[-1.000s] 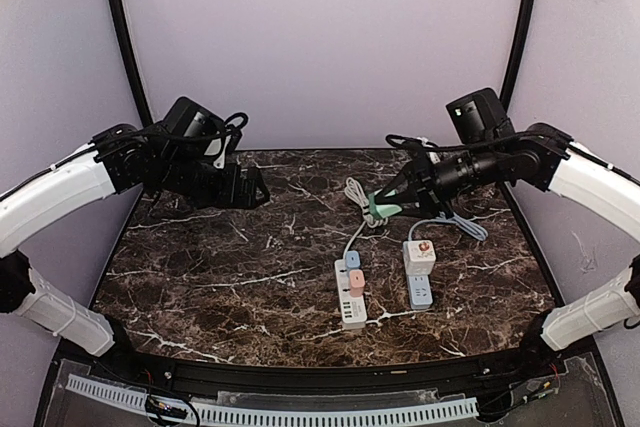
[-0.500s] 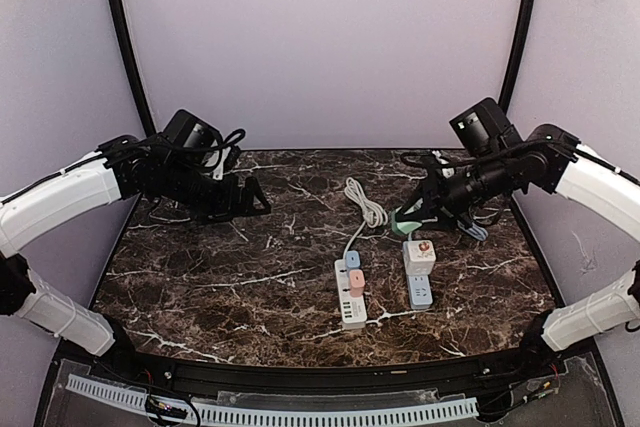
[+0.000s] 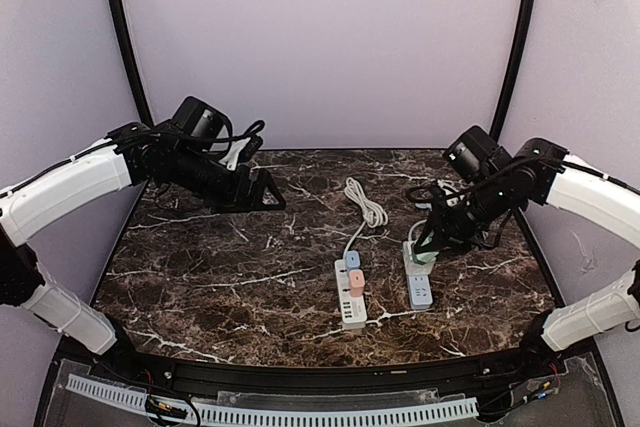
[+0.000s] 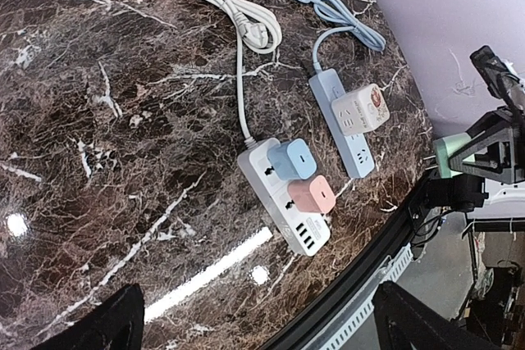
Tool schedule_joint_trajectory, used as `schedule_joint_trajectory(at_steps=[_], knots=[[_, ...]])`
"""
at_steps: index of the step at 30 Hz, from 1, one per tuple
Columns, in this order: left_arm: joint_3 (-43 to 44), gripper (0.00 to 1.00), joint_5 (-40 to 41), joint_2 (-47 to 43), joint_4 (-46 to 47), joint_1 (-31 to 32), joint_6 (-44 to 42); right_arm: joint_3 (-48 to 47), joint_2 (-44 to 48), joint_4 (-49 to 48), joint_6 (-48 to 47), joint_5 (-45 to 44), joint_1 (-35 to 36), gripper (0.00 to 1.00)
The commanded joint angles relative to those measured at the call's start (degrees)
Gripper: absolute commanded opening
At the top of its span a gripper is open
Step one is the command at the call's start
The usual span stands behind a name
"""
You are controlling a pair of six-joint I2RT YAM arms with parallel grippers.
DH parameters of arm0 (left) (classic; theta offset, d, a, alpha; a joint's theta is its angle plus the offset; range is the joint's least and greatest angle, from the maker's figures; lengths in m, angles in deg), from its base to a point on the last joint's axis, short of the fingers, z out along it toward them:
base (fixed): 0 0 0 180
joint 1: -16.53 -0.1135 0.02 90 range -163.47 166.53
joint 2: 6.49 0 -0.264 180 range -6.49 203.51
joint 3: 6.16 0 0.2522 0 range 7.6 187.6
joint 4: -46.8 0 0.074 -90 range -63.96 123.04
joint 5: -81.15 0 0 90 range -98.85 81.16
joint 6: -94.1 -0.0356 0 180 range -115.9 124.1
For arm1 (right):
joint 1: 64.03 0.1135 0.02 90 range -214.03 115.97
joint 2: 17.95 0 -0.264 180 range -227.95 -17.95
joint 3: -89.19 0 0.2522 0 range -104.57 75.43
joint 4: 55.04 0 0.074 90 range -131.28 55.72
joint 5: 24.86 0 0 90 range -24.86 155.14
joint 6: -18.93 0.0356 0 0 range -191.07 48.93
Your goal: Insert the plug
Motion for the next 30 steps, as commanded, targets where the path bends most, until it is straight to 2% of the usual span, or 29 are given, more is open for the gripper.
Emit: schedule_joint_trajectory(at_steps=[1, 13, 19, 30], knots=[[2.3, 0.99, -1.3, 1.5, -4.4, -0.3, -4.4, 4.5, 1.7, -0.5, -1.4, -3.2, -0.4, 0.00], [1.1, 0.99, 0.4, -0.8, -4.2, -0.3, -7.0, 15.4, 4.0, -7.2, 1.5, -2.5, -0.3, 0.00], [0.6, 0.99, 1.1, -1.6, -4.6, -0.2, -7.7, 18.2, 0.9, -10.5, -3.1, -4.6, -0.3, 0.00], [0.5, 0.99, 2.9, -3.2, -5.3, -0.2, -9.0, 17.9, -5.2, -11.0, -8.4, -7.2, -0.5, 0.00]])
